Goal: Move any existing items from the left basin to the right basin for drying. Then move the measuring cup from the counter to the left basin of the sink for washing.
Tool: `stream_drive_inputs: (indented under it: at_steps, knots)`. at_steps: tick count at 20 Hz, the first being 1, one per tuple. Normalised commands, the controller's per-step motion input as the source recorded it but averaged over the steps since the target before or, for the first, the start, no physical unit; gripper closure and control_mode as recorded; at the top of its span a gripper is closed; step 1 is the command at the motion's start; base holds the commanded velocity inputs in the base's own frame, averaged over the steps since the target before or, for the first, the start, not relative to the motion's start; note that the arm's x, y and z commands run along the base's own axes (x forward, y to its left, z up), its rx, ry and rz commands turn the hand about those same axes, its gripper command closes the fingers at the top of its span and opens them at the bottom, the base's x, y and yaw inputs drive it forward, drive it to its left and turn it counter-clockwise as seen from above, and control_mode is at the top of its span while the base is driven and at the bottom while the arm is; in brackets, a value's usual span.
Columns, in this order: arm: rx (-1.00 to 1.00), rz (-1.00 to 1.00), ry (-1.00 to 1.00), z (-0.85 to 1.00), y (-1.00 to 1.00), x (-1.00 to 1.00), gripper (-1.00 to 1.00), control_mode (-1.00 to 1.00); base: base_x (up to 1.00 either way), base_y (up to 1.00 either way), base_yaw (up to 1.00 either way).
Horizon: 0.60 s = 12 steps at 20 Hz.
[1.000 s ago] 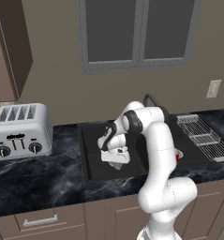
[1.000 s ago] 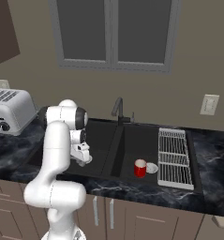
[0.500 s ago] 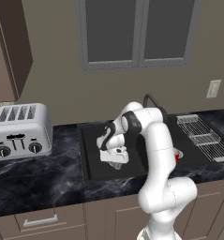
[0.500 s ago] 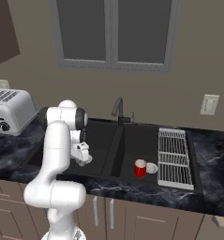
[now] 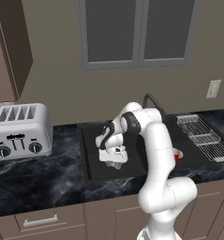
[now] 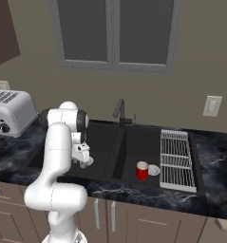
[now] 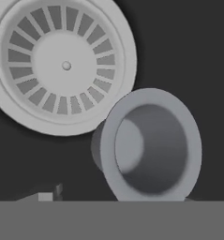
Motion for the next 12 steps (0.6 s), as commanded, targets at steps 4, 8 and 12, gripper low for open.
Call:
stream_drive_inputs:
  at_steps: [4, 8, 12]
  knots:
    - [0.0, 0.01, 0.0, 0.0, 0.0, 0.0, -1.0, -1.0, 0.0, 0.0, 0.0]
    - [0.0, 0.0, 0.01, 0.03, 0.0, 0.0, -1.0, -1.0, 0.0, 0.0, 0.0]
    - [0.0, 0.0, 0.02, 0.17, 0.0, -0.04, -1.0, -1.0, 0.0, 0.0, 0.0]
